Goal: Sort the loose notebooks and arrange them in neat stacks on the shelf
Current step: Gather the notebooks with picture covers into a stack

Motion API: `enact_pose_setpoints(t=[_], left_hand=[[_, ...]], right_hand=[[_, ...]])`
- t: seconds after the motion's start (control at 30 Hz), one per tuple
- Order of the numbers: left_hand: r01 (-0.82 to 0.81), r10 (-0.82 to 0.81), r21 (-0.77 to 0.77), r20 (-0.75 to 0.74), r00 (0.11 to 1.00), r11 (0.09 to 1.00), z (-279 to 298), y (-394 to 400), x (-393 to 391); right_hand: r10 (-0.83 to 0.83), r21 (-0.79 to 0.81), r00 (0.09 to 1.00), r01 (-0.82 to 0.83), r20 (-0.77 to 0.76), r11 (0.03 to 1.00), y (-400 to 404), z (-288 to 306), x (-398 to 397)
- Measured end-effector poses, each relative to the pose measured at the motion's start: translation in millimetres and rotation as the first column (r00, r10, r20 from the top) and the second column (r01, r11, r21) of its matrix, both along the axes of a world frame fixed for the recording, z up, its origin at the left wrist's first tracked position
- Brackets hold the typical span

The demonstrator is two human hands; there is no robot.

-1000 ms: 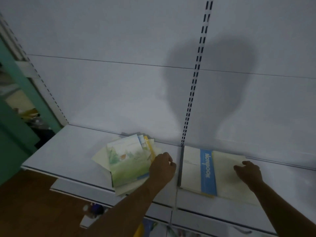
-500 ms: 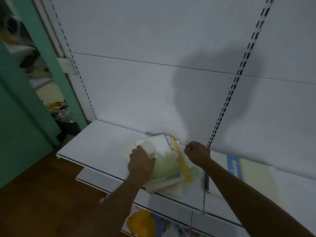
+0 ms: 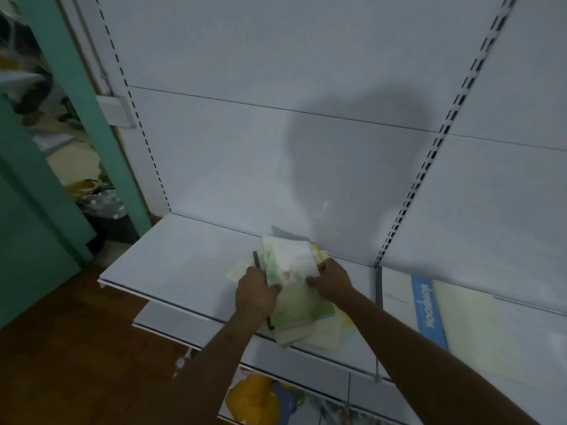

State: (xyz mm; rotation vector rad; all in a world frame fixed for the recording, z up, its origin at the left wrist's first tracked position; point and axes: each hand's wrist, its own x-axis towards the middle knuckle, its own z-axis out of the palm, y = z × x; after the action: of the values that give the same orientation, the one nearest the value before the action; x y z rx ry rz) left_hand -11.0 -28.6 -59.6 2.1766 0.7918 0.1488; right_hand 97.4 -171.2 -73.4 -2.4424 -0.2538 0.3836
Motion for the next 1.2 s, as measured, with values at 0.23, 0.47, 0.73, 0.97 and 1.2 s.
enact_pose_setpoints(t=[0.23, 0.47, 0.73, 0.97, 1.2], left_hand=[[0.143, -0.097, -0.194, 0.231, 0.968, 0.971, 16, -45, 28], [0.275, -0.191, -0.272, 0.297, 0.935, 0.922, 13, -123, 53], [0.484, -0.399, -0.294, 0.306, 0.865, 0.824, 14, -272, 76], [0.577, -0.536, -0.335, 0.213, 0.817, 0.745, -5, -403, 93], [0.558, -0.567, -0.39, 0.106, 0.817, 0.732, -27, -481, 108]], right_hand=[[-0.248, 0.279, 0.962, 0.272, -0.116, 0.921, -43, 7, 3], [-0.504, 0.343, 0.859, 0.501, -0.089, 0.794, -140, 13, 3], [-0.667, 0.298, 0.743, 0.649, -0.052, 0.7, -302, 17, 1], [-0.688, 0.195, 0.726, 0.675, -0.004, 0.711, -438, 1, 15], [-0.669, 0.087, 0.743, 0.667, -0.011, 0.74, -515, -17, 29]])
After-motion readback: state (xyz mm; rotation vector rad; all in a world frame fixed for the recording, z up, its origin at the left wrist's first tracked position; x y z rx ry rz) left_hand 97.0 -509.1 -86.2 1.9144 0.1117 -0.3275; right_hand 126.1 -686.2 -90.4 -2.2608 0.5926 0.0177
